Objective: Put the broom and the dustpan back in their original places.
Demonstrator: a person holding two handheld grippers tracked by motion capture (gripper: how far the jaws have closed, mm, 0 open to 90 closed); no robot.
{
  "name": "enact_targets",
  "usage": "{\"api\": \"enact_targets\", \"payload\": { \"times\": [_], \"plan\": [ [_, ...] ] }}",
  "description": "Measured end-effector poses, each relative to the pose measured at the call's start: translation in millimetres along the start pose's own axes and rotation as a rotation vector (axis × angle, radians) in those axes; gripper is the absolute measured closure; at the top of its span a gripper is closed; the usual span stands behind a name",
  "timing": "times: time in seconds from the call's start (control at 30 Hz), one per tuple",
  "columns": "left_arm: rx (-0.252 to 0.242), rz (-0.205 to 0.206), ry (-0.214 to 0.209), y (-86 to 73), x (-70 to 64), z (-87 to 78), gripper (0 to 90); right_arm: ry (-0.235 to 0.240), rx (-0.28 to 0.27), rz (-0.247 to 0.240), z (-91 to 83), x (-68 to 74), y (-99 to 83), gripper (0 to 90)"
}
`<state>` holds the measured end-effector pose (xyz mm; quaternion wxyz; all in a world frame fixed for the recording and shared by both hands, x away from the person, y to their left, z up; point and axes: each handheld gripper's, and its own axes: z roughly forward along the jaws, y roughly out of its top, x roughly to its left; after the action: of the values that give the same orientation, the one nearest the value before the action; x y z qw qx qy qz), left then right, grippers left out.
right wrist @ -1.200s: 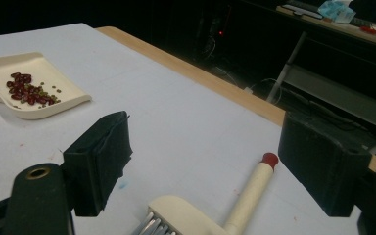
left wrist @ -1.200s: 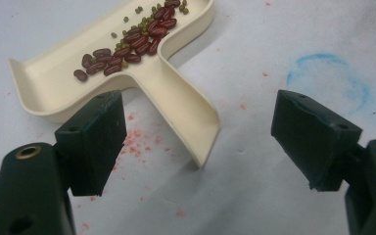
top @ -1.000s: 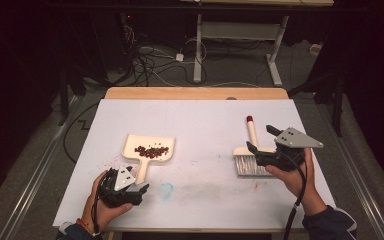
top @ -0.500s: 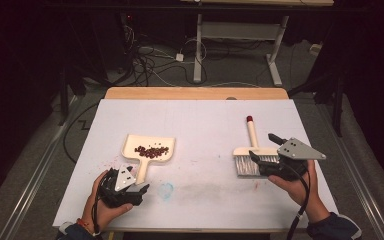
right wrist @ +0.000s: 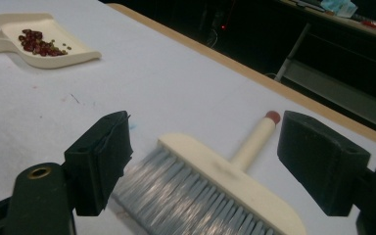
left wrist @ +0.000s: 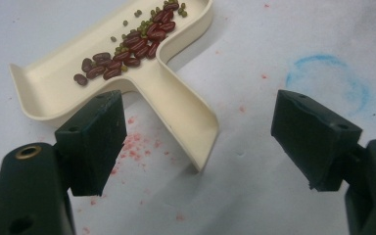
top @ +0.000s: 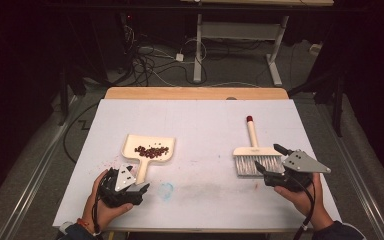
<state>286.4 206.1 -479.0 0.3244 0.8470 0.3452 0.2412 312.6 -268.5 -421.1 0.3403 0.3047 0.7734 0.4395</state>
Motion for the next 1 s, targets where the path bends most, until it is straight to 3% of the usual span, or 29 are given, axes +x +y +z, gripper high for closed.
{"api": "enact_targets", "payload": {
  "times": [0.1, 0.2, 0.37, 0.47, 0.53, 0.6, 1.0],
  "plan": [
    [0.000, -0.001, 0.001, 0.0, 0.7, 0.0, 20.3, -0.007, 0.003, -0.017, -1.9, 1.2, -7.3, 20.5],
    [-0.002, -0.004, 0.003, 0.2, 1.1, -0.2, 20.3, -0.003, 0.004, 0.007, -4.7, 0.4, -15.6, 20.5],
    [-0.006, 0.003, 0.002, 0.1, 0.4, -0.3, 19.7, -0.019, 0.022, 0.007, -9.6, 1.1, -31.5, 20.6],
    [-0.017, 0.021, 0.005, 0.9, 1.2, -0.5, 19.7, -0.012, 0.050, 0.018, -9.5, 1.5, -42.0, 20.6],
    [-0.010, 0.013, 0.000, 1.0, 0.8, 0.2, 19.7, 0.003, 0.077, 0.026, -7.6, 2.7, -46.6, 20.6],
    [-0.010, 0.027, 0.008, 1.6, 0.8, 1.7, 19.7, 0.006, 0.090, 0.002, -6.7, 4.6, -48.2, 20.6],
    [-0.008, 0.043, 0.007, 2.6, -1.7, 3.2, 19.6, 0.005, 0.062, -0.012, -12.1, 8.6, -43.0, 20.6]
  ]
}}
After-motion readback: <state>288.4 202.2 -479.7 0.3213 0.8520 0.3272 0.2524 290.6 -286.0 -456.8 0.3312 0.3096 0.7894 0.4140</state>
